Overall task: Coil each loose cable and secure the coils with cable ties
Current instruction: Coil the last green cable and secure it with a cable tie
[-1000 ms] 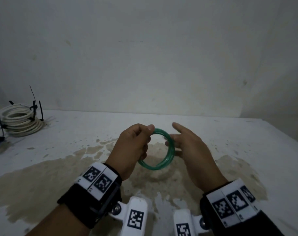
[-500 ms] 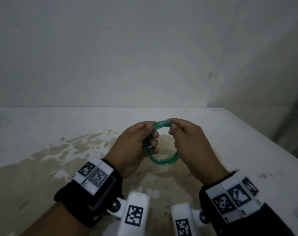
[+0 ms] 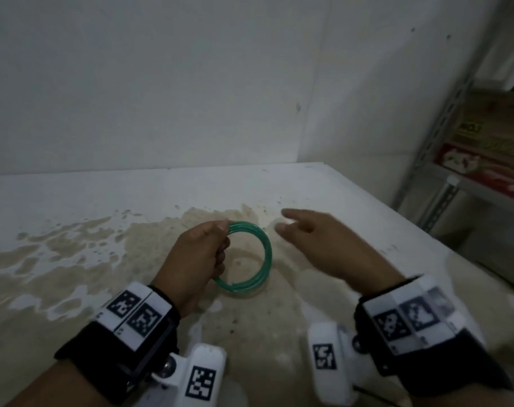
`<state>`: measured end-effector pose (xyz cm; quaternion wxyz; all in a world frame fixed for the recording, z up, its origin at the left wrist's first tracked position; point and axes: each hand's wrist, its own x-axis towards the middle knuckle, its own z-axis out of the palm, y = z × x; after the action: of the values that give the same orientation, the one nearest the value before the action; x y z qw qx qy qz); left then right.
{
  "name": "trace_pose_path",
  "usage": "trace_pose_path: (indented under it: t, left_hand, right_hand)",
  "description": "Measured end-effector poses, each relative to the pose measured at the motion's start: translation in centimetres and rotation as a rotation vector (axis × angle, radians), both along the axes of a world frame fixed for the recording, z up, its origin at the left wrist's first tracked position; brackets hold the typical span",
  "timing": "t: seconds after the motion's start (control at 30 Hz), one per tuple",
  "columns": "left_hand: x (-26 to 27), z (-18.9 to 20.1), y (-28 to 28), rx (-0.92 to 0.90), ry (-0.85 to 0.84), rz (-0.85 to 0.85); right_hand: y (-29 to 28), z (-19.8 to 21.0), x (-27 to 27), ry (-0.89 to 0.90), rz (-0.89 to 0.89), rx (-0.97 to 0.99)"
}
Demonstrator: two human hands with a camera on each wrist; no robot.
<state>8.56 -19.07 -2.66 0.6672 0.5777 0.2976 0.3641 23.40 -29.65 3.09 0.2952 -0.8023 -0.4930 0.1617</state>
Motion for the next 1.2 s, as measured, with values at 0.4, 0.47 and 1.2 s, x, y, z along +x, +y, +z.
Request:
trace_pose_path:
  t: [0.4,0.47,1.2]
  left_hand:
    - [-0.9,-0.8,-0.4,-0.162,-0.131,-0.016]
    - [-1.0,-0.7,-0.5,-0.189,-0.164,-0.021]
    - [-3.5,-0.7,4.1,-0.114,-0.269,0.372]
  right_hand:
    - [-4.9,-0.4,9.2,-0.506,-0.026,-0.976]
    - [-4.6,-1.2,9.4,-0.536,-0.004,-1.003]
    - [4.6,0.9,-3.2,-0.149,0.195,0.131]
